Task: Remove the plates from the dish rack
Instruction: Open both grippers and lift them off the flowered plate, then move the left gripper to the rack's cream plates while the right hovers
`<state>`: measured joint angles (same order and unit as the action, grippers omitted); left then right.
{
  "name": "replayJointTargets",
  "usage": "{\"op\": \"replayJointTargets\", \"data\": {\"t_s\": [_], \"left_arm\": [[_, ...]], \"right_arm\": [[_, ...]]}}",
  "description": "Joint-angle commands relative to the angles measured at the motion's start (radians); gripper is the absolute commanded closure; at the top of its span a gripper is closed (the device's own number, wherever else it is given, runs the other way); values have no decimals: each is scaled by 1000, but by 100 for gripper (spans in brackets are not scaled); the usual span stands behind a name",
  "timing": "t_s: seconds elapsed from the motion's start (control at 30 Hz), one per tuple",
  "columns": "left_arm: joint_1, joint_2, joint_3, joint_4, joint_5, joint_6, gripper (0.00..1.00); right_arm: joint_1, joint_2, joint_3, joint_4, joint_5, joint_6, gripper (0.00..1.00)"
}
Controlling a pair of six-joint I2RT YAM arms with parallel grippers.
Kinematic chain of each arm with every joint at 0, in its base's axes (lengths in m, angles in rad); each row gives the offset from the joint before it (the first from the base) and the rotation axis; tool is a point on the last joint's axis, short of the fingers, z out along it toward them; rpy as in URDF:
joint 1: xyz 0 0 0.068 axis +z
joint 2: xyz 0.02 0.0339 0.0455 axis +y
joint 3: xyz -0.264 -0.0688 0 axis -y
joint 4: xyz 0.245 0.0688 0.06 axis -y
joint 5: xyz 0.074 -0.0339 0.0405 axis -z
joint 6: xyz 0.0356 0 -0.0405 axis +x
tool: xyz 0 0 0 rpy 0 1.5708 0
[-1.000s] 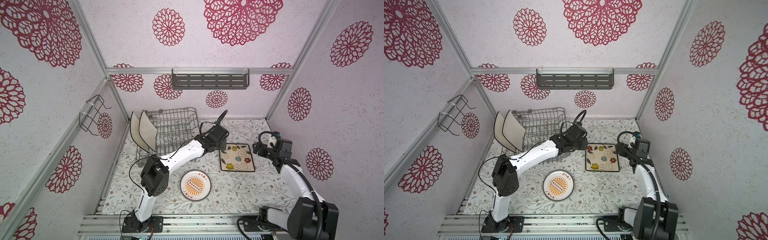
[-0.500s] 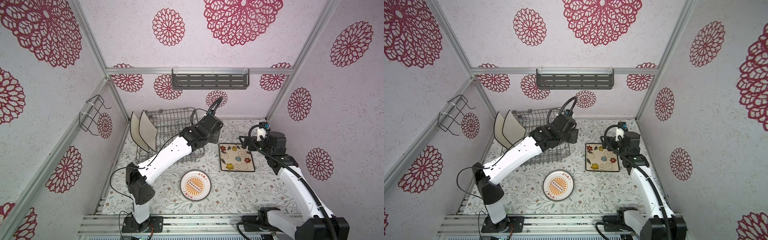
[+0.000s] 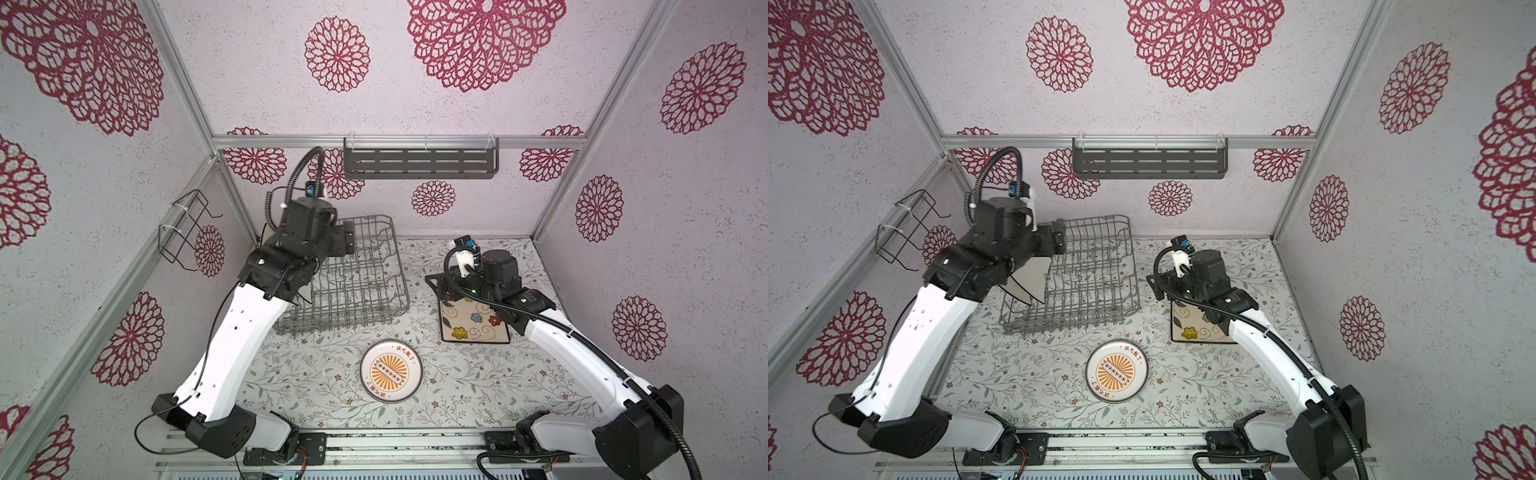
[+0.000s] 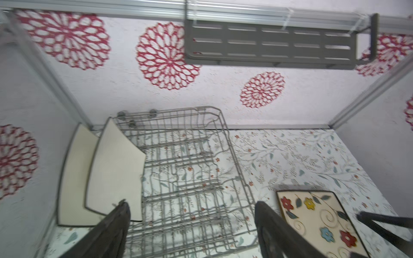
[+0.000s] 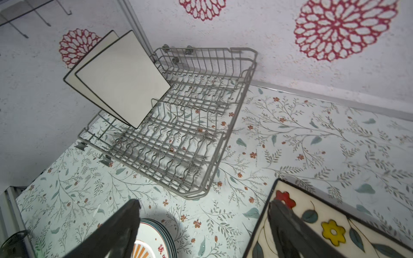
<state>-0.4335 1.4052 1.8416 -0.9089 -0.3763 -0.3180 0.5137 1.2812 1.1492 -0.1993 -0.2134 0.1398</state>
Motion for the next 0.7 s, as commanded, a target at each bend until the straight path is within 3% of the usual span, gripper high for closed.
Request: {"op": "replayJointTargets", "data": {"t_s": [0.0,0.23,0.4,0.67], "left_arm": [[95,-41,-34,-22,34,85,9],[279,-50,-38,-39,116,149,6],[399,9,-15,-64,250,172,4],[472,130,-31,-39,274,182,9]], "right_arm": [[63,32,84,-13,32,-49,6],[206,169,202,-12,48,-72,1],[285,259,268,5,51,-74,1],[346,353,321,21,51,-76,2]]}}
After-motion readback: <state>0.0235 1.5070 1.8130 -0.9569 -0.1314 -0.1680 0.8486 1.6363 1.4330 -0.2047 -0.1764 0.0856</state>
